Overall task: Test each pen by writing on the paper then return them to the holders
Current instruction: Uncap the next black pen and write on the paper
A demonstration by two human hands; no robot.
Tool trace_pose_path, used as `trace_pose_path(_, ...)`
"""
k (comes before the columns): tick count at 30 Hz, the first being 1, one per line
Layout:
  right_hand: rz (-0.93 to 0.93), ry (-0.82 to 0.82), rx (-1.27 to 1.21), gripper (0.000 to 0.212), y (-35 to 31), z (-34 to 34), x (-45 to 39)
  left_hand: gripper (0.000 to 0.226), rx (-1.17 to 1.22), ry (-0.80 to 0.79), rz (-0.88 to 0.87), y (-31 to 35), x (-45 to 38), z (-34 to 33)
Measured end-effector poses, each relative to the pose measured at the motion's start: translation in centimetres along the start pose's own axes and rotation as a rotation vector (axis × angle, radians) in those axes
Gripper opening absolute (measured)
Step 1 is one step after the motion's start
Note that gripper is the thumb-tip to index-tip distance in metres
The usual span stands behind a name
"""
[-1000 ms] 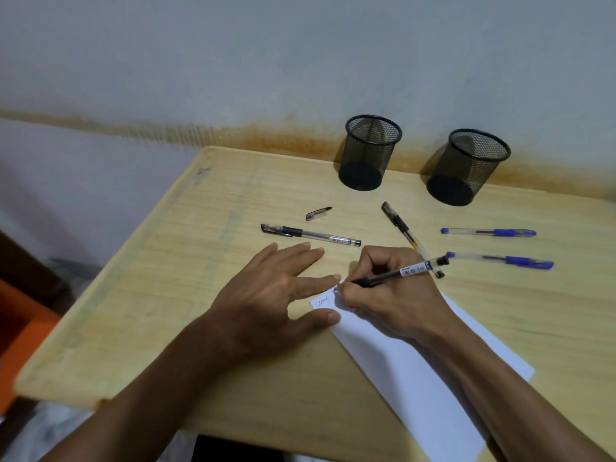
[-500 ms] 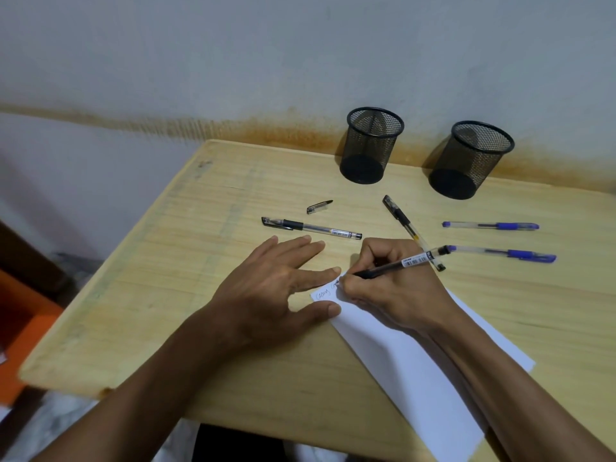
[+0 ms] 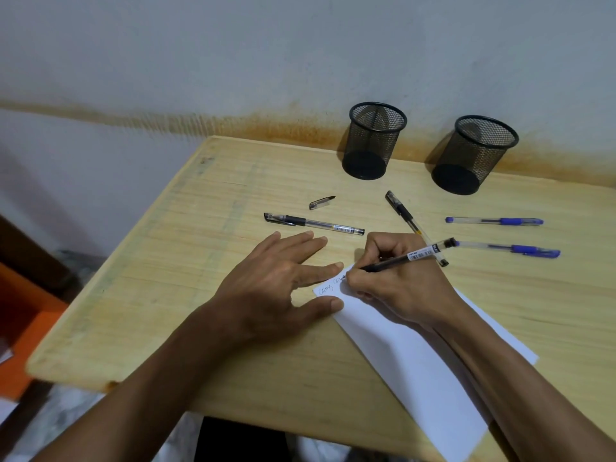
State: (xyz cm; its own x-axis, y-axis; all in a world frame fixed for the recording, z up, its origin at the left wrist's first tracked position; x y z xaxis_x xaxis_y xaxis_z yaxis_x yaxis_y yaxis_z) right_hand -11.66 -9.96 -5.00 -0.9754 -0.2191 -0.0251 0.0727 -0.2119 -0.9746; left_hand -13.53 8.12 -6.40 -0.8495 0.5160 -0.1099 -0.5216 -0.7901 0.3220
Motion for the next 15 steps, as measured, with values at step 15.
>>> trace_pose_path(15,0.008,0.038,-0.044,0.022,0.22,0.15,0.00,0.065,0.006,-0.030,0.004,0.11,-0.03,0.19)
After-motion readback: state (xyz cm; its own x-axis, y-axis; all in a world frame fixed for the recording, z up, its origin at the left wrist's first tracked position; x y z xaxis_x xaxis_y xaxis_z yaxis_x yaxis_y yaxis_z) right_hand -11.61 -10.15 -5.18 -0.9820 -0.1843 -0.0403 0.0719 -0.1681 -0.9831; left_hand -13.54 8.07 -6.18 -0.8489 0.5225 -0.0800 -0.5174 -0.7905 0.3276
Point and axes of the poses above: each hand's wrist, its own x-axis away from the middle knuckle, its own z-axis out of the back of the hand, y = z × x, the point moved 4 cm from there along -x, towards the middle knuckle, and after that the axes turned 3 degrees about -z, right-handed, at the moved point
